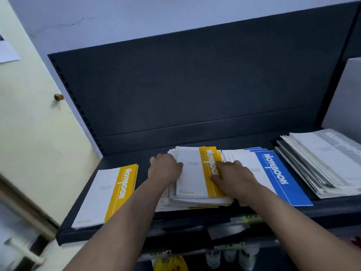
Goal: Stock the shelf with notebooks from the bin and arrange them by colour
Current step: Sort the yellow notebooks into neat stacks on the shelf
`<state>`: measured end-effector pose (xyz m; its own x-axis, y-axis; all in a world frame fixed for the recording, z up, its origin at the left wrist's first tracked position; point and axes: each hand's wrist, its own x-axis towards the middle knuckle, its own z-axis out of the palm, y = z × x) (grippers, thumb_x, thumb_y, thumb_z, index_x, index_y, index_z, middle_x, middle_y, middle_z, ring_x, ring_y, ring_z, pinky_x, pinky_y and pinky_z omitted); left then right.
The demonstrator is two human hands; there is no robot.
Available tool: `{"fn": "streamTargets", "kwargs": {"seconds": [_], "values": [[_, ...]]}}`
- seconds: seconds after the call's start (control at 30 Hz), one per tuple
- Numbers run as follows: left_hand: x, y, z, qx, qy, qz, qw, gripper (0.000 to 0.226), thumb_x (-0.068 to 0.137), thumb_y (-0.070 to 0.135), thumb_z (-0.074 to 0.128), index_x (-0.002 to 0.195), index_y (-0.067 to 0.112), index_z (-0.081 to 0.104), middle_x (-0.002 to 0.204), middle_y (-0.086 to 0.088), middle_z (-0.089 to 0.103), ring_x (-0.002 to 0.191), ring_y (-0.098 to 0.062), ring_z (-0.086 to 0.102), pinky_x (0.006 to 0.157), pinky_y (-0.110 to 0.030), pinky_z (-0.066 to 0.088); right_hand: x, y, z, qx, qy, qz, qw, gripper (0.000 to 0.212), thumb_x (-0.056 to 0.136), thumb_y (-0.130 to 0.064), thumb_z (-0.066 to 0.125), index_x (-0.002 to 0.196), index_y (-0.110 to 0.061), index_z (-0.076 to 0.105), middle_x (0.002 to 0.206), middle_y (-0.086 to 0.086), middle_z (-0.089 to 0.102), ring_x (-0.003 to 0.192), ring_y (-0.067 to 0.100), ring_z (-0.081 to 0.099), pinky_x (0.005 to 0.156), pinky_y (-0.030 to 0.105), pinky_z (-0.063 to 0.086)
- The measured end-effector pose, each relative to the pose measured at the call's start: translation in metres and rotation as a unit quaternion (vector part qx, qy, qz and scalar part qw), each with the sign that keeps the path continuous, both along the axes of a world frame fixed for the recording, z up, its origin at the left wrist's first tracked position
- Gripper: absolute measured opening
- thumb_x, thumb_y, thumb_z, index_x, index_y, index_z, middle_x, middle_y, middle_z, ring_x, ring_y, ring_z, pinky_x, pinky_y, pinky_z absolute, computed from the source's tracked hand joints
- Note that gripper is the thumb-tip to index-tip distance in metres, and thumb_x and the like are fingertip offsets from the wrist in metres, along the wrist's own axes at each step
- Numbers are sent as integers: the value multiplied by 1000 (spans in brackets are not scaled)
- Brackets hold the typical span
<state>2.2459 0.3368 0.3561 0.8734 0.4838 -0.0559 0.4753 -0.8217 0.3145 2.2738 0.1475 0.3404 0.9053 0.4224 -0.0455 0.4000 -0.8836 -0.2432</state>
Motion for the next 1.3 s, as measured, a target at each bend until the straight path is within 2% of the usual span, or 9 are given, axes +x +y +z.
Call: {"fn": "streamTargets", "kwargs": {"seconds": [0.17,0.37,0.5,0.6,0.7,0.83,0.97,1.2,1.3], "values": [[10,-22,11,-12,8,33,999,36,84,37,61,106,9,64,110,-5,59,113,-26,48,78,-37,48,4,-7,-4,21,9,22,999,42,95,-46,42,127,-20,45,122,9,56,115,27,46,86,37,42],[2,-35,17,-108,-109,40,987,27,86,13,62,108,9,46,98,-3,61,88,-24,63,69,-39,54,10,-13,-2,49,16,31,998,60,90,-51,50,137,-20,31,127,8,53,117,28,46,87,39,43],[-7,-32,26,-326,-234,76,913,18,89,5,60,100,11,47,97,-7,62,83,-20,63,60,-31,50,15,-12,14,174,23,-5,984,89,91,-47,53,151,-19,-6,137,9,48,120,29,49,92,39,43],[-8,-26,34,-403,-290,76,865,20,91,3,61,107,7,49,102,-13,67,90,-27,68,73,-42,58,25,-7,29,304,57,-26,951,75,98,-31,48,152,-22,-2,136,8,51,121,28,52,93,38,43],[-9,-20,41,-404,-289,48,867,23,91,10,63,112,10,53,100,-13,71,83,-24,71,71,-38,59,34,-8,41,358,42,-24,932,55,96,-20,52,145,-28,27,129,2,56,118,26,54,90,40,44],[-9,1,30,-292,-262,80,916,21,89,20,64,107,17,53,98,-7,68,78,-19,67,73,-37,59,44,-22,50,342,1,-82,936,54,95,-12,50,143,-29,31,131,4,55,116,29,51,84,36,38],[-18,11,14,-123,-82,78,986,34,78,38,72,90,9,60,81,0,59,84,-28,63,71,-31,50,49,-31,43,369,16,-112,922,53,96,-10,49,143,-23,31,129,7,55,111,27,53,81,36,40],[-22,10,5,-157,-21,88,984,29,73,34,78,84,9,69,86,-4,71,81,-20,68,78,-35,57,44,-32,21,366,64,-139,918,50,96,-8,47,142,-22,33,126,7,56,111,29,54,87,45,45],[-24,14,11,-128,-48,112,984,21,78,25,70,78,5,61,79,-6,65,74,-23,63,63,-31,49,41,-30,17,363,82,-138,918,49,96,-9,47,141,-23,34,125,7,56,109,27,54,87,45,46]]}}
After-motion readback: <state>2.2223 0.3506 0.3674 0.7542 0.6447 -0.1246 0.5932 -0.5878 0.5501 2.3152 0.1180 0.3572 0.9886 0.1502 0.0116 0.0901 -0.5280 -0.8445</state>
